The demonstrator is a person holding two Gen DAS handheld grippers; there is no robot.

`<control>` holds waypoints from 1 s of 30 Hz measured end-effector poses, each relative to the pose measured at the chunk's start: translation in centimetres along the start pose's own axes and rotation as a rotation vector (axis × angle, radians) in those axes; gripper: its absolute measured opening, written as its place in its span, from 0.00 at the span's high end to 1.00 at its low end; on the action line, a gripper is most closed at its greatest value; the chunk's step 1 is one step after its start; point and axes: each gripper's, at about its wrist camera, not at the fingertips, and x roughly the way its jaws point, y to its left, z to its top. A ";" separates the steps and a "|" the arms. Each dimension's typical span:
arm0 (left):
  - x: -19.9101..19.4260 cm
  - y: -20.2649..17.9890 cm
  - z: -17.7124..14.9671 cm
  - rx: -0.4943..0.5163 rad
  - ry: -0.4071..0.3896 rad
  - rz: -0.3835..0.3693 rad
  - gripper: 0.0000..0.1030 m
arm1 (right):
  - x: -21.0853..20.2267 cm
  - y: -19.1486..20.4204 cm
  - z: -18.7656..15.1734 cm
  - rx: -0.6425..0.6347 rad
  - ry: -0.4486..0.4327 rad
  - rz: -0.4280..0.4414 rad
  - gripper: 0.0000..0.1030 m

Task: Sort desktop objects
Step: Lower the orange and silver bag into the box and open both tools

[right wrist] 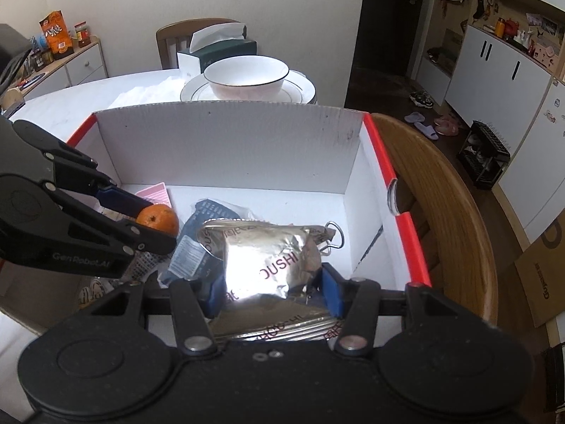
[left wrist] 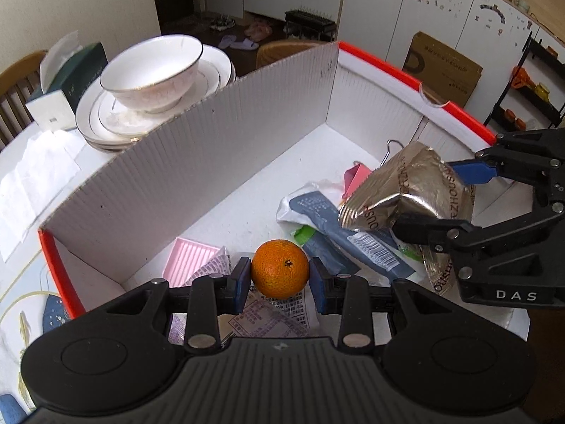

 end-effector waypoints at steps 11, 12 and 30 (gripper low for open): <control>0.8 0.2 0.2 0.005 0.078 -0.063 0.66 | 0.0 0.0 0.0 -0.009 0.000 0.003 0.47; 0.9 0.1 0.2 0.009 0.082 -0.067 0.64 | 0.0 0.0 0.0 -0.009 0.000 0.005 0.46; -2.9 0.3 -0.8 -0.025 -0.073 -0.033 0.40 | -1.8 0.0 0.3 -0.009 -0.047 0.001 0.37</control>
